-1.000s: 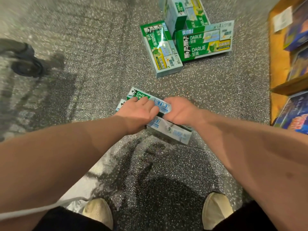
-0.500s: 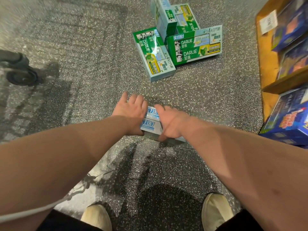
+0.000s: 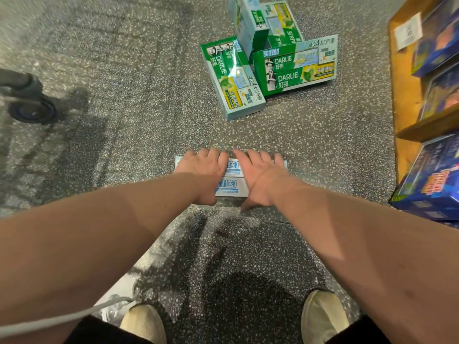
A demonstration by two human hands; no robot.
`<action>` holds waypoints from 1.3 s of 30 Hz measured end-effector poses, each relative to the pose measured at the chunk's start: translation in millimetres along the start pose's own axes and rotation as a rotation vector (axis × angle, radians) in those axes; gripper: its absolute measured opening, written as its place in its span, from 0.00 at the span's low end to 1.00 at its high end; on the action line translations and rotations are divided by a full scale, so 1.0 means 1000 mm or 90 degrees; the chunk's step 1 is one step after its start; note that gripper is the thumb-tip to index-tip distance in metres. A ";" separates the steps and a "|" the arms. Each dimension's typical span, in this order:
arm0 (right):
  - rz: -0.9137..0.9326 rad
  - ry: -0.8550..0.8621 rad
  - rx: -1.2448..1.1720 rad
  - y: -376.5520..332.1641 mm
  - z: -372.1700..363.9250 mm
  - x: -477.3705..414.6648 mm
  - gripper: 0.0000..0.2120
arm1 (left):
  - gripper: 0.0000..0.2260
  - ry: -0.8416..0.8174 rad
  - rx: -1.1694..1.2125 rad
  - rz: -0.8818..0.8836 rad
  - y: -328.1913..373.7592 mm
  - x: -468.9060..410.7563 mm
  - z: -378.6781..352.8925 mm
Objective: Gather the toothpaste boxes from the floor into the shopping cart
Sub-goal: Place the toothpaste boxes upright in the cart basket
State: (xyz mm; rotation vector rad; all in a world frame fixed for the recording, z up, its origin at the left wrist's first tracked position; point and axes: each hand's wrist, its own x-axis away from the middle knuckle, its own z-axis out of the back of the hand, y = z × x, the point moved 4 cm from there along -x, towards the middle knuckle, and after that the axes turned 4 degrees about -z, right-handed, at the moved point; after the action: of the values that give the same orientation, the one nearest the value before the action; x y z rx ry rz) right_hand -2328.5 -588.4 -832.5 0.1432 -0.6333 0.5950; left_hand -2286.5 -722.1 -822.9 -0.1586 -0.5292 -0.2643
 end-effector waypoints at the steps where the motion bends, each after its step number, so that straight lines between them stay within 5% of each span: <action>1: -0.002 0.005 0.006 0.001 0.000 0.000 0.68 | 0.39 0.006 0.003 -0.003 0.000 -0.001 0.000; 10: 0.005 0.036 0.051 0.001 -0.002 -0.008 0.60 | 0.48 0.000 0.051 -0.017 -0.006 -0.003 -0.001; 16: 0.024 0.069 0.064 0.004 -0.002 -0.014 0.53 | 0.37 0.028 0.065 -0.020 -0.009 -0.010 -0.007; 24: 0.085 0.083 0.015 -0.009 0.031 0.040 0.37 | 0.41 -0.002 0.096 -0.013 0.001 0.039 0.021; 31: 0.123 0.030 0.016 -0.055 0.155 0.184 0.28 | 0.42 -0.032 0.155 0.001 -0.003 0.186 0.152; 39: 0.188 0.046 0.095 -0.111 0.419 0.344 0.43 | 0.39 -0.001 0.133 0.094 -0.058 0.378 0.406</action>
State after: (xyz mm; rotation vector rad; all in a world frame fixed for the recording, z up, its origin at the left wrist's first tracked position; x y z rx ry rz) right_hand -2259.4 -641.4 -285.6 0.1681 -0.5432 0.9297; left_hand -2182.8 -768.0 -276.4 0.0060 -0.5405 -0.0637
